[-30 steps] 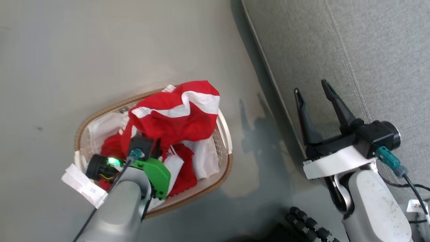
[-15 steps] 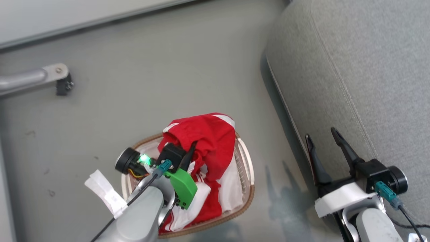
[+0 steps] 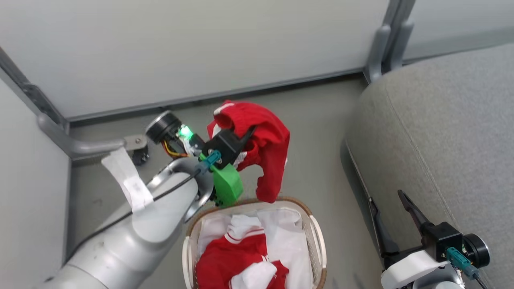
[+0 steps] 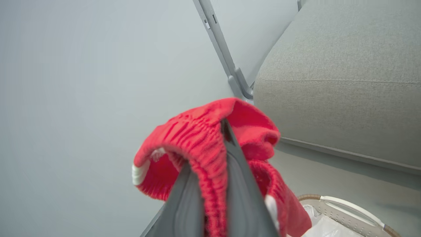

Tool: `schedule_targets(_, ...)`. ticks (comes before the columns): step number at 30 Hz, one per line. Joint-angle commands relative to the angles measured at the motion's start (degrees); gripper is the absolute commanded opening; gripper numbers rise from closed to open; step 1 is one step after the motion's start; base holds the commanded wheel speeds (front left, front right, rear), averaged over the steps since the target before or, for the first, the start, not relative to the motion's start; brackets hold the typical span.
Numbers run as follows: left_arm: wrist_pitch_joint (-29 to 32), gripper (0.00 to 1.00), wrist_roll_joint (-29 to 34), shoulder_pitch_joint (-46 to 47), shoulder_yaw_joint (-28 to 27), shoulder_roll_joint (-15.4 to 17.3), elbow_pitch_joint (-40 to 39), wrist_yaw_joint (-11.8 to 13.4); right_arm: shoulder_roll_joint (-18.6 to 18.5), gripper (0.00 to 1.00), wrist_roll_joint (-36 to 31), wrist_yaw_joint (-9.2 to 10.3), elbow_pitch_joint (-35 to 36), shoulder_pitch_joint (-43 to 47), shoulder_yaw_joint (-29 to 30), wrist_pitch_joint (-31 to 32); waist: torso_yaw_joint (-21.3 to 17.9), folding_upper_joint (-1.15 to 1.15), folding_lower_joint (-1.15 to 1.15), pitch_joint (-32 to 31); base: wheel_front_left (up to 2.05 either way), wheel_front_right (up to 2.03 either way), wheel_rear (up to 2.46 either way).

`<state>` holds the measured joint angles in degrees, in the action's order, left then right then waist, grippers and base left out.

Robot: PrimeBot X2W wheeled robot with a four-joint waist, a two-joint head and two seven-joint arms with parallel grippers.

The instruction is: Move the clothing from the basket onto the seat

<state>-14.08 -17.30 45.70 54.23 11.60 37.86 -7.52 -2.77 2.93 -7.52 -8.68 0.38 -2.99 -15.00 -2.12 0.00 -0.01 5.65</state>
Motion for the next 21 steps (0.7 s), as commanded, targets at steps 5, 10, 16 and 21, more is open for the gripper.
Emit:
schedule_targets(5, 0.9, 0.00, -2.3, 7.2, 4.8, 1.9, -1.4, 0.1, -0.2, 1.00, -0.6, 0.06, 0.4, 0.6, -0.9, -0.3, 3.8, 0.00, 0.01, -6.5, 0.00, 0.00, 0.00)
schedule_targets(10, 0.8, 0.00, -2.8, 13.0, 7.9, 1.6, -1.8, 0.1, -0.2, 1.00, -1.0, 0.05, 0.5, -0.3, -2.4, -0.3, 4.1, 0.00, 0.01, -7.0, 0.00, 0.00, 0.00)
schedule_targets(16, 0.8, 0.00, -4.1, 20.0, 10.1, -0.3, -2.7, 0.1, -0.2, 1.00, -2.0, 0.06, 0.3, -2.3, -5.7, -0.3, 5.4, 0.00, 0.01, -7.5, 0.00, 0.00, 0.00)
schedule_targets(21, 0.6, 0.00, -5.4, 24.9, 11.1, -1.7, -2.9, 0.1, -0.2, 1.00, -3.0, 0.06, -0.5, -4.7, -6.6, -0.3, 6.5, 0.00, 0.01, -7.7, 0.00, 0.00, 0.00)
